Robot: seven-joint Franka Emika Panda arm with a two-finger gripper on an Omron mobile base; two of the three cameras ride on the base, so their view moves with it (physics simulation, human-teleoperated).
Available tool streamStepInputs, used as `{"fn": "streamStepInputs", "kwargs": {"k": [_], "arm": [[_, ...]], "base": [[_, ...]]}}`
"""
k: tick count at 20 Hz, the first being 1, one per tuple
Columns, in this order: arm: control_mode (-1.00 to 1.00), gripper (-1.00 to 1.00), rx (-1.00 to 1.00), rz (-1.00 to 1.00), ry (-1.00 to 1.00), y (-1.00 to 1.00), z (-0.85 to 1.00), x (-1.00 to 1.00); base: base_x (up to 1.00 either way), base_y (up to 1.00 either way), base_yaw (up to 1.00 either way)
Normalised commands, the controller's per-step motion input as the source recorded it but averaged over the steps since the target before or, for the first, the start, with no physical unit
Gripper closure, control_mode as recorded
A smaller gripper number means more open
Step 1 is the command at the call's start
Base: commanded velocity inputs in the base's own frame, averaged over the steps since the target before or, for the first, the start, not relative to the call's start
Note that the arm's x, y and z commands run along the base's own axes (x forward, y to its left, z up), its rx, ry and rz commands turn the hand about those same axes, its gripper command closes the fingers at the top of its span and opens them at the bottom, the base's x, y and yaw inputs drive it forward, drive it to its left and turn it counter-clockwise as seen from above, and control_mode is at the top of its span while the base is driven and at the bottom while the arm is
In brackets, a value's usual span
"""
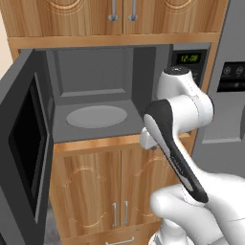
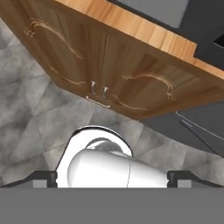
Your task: Place the sponge inside the microwave to prepare for sanitizing.
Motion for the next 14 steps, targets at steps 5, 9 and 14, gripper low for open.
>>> {"fn": "streamStepInputs", "kwargs": {"k": [5, 9, 14], "arm": [[-1.00, -1.00, 0.08, -0.19, 0.19, -0.39, -0.04, 0.00], [-1.00, -1.00, 0.04, -0.32, 0.18, -0.33, -0.02, 0.00], [-1.00, -1.00, 0.00, -0.24, 0.01, -0.15, -0.11, 0.00]], "base": [[0.00, 0.00, 0.00], [0.00, 0.00, 0.00], [0.00, 0.00, 0.00]]}}
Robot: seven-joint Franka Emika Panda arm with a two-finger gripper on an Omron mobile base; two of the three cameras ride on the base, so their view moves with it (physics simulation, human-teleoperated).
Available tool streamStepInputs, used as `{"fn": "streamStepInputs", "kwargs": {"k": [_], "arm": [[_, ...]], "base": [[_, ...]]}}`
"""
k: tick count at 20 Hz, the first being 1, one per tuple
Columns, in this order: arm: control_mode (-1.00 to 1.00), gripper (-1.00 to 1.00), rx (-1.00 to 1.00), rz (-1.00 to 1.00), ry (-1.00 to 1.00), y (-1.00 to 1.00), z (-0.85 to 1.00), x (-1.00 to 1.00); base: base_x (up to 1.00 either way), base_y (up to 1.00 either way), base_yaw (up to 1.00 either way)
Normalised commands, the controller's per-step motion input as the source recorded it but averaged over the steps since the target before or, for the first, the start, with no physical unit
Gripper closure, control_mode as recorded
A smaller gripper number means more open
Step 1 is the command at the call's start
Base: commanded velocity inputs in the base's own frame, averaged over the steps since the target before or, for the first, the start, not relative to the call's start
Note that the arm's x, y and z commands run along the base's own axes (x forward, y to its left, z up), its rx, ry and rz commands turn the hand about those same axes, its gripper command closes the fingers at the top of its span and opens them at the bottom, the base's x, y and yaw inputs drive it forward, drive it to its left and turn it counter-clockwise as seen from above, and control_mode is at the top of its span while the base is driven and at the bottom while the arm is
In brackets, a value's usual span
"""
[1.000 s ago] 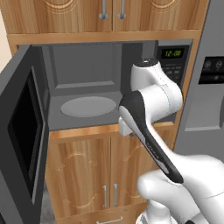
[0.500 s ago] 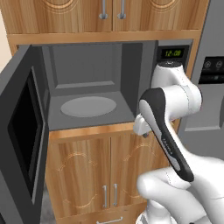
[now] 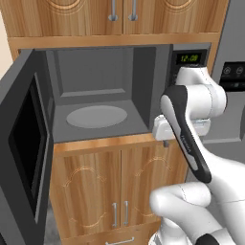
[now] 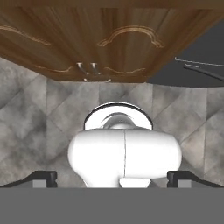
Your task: Place the sponge inside the microwave to prepare for sanitizing.
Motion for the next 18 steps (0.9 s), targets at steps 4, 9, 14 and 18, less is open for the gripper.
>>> {"fn": "streamStepInputs", "kwargs": {"k": [4, 9, 14, 18], "arm": [[-1.00, -1.00, 0.00, 0.00, 0.00, 0.00, 0.00, 0.00], [-1.00, -1.00, 0.00, -0.02, 0.00, -0.02, -0.10, -0.05], [1.00, -1.00, 0.00, -0.01, 0.00, -0.04, -0.04, -0.05], [1.00, -1.00, 0.00, 0.00, 0.00, 0.00, 0.00, 0.00]], "base": [[0.00, 0.00, 0.00], [0.00, 0.00, 0.00], [-0.39, -0.23, -0.11], [-0.33, -0.41, -0.16]]}}
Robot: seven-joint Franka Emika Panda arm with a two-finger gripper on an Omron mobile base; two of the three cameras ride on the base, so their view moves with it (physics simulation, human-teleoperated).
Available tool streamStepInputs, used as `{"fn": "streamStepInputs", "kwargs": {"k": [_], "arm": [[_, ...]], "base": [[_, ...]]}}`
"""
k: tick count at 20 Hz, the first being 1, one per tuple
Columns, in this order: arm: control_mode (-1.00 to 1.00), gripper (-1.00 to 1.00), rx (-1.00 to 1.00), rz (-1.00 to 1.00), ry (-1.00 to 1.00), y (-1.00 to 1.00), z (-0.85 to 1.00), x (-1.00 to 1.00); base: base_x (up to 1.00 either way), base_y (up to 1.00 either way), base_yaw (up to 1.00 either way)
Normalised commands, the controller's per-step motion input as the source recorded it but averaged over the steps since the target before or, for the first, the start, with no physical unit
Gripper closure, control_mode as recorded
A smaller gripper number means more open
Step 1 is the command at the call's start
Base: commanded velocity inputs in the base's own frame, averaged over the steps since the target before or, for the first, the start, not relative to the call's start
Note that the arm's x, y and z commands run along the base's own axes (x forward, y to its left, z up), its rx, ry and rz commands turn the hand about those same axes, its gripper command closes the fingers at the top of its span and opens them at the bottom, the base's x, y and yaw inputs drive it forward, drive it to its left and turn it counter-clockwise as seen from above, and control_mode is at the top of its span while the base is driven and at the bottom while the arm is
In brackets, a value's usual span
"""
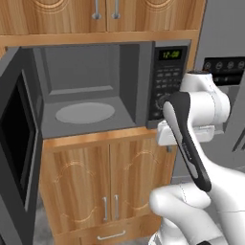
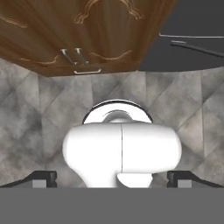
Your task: Place the sponge inside the microwave to prepare for sanitizing.
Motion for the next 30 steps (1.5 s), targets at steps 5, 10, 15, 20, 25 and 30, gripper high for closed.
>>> {"fn": "streamStepInputs", "kwargs": {"k": [5, 10, 15, 20, 25, 30], "arm": [[1.00, -1.00, 0.00, 0.00, 0.00, 0.00, 0.00, 0.00], [1.00, -1.00, 0.00, 0.00, 0.00, 0.00, 0.00, 0.00], [1.00, -1.00, 0.00, 0.00, 0.00, 0.00, 0.00, 0.00], [1.00, -1.00, 0.00, 0.00, 0.00, 0.00, 0.00, 0.00], [1.00, -1.00, 0.00, 0.00, 0.00, 0.00, 0.00, 0.00], [1.00, -1.00, 0.00, 0.00, 0.00, 0.00, 0.00, 0.00]], "base": [[0.00, -0.54, -0.05], [0.08, -0.76, 0.00], [0.10, -0.85, 0.00], [0.06, -0.82, 0.00], [0.03, -0.87, 0.00], [0.16, -0.94, 0.07]]}}
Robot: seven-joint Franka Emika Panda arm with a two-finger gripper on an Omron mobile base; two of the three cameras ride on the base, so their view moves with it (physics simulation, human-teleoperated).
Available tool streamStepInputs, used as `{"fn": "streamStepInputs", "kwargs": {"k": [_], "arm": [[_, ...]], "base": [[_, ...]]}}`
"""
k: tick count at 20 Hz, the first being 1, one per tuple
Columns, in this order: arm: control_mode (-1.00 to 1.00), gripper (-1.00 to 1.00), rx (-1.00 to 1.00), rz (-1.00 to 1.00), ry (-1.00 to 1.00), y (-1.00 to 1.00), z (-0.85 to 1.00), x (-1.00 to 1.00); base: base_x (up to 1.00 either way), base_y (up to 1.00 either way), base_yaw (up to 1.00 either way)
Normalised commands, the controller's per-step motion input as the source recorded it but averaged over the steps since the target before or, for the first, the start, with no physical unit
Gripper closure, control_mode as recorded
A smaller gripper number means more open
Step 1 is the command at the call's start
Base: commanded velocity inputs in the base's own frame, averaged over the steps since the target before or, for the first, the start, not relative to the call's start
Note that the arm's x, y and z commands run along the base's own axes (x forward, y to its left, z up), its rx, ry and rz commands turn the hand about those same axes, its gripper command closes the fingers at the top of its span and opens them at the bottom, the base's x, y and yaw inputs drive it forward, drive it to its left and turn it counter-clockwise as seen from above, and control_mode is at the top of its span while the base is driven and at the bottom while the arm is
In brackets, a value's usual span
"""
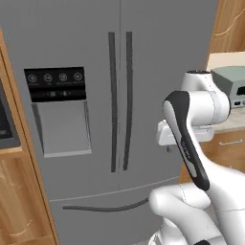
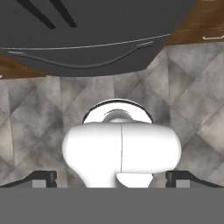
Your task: Place the sponge inside the microwave to prepare for sanitizing.
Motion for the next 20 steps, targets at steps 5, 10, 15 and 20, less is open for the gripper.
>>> {"fn": "streamStepInputs", "kwargs": {"k": [5, 10, 15, 20], "arm": [[1.00, -1.00, 0.00, 0.00, 0.00, 0.00, 0.00, 0.00], [1.00, -1.00, 0.00, 0.00, 0.00, 0.00, 0.00, 0.00], [1.00, -1.00, 0.00, 0.00, 0.00, 0.00, 0.00, 0.00], [1.00, -1.00, 0.00, 0.00, 0.00, 0.00, 0.00, 0.00]], "base": [[0.39, -0.64, 0.15], [0.44, -0.54, 0.17], [0.09, -0.59, 0.16], [0.03, -0.55, 0.14]]}}
